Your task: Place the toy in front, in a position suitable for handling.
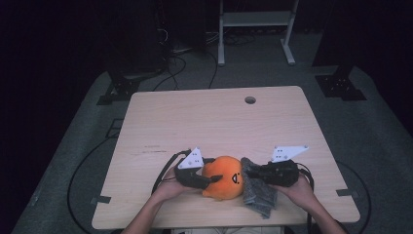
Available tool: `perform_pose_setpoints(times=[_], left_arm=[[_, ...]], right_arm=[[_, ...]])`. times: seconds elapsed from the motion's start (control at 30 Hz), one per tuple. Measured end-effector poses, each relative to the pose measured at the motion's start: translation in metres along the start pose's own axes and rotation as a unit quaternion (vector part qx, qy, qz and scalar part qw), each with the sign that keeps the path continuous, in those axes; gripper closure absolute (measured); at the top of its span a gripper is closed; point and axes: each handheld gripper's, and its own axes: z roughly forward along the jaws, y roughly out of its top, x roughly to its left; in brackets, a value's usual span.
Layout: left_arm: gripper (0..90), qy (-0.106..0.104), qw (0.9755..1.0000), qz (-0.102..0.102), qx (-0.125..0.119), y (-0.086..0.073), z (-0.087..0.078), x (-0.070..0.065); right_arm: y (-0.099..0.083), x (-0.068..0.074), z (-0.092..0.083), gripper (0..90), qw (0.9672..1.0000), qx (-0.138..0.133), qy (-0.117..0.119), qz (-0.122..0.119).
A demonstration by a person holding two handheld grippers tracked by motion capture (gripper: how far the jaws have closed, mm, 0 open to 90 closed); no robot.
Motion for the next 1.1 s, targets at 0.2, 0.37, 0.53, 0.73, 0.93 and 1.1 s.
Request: perform_pose_setpoints(times=[0.2,0.37,0.53,0.73,0.93,1.1], left_arm=[[41.8,-0.006,1.0000,0.003,0.000,-0.002,-0.002,0.000],[41.7,-0.015,0.9998,-0.005,-0.008,-0.006,-0.005,0.003],[41.5,-0.011,0.9999,-0.002,-0.008,-0.004,-0.004,0.002],[41.4,-0.007,0.9996,0.023,-0.013,0.002,0.000,-0.005],[41.0,-0.008,0.9980,0.062,-0.009,0.008,0.003,-0.013],[40.9,-0.009,0.9989,0.042,-0.018,0.003,0.001,-0.010]], right_arm=[[0.016,-0.002,0.015,81.7,0.9999,0.001,0.006,-0.009],[0.000,-0.011,0.012,81.7,0.9998,0.003,-0.001,0.019],[-0.018,-0.018,0.001,81.7,0.9989,0.026,-0.008,0.039],[0.007,-0.002,-0.002,81.6,0.9996,-0.001,0.024,0.013],[0.039,0.009,0.022,81.7,0.9994,0.016,0.023,-0.018],[0.032,0.002,0.026,81.8,0.9996,0.020,0.019,-0.004]])
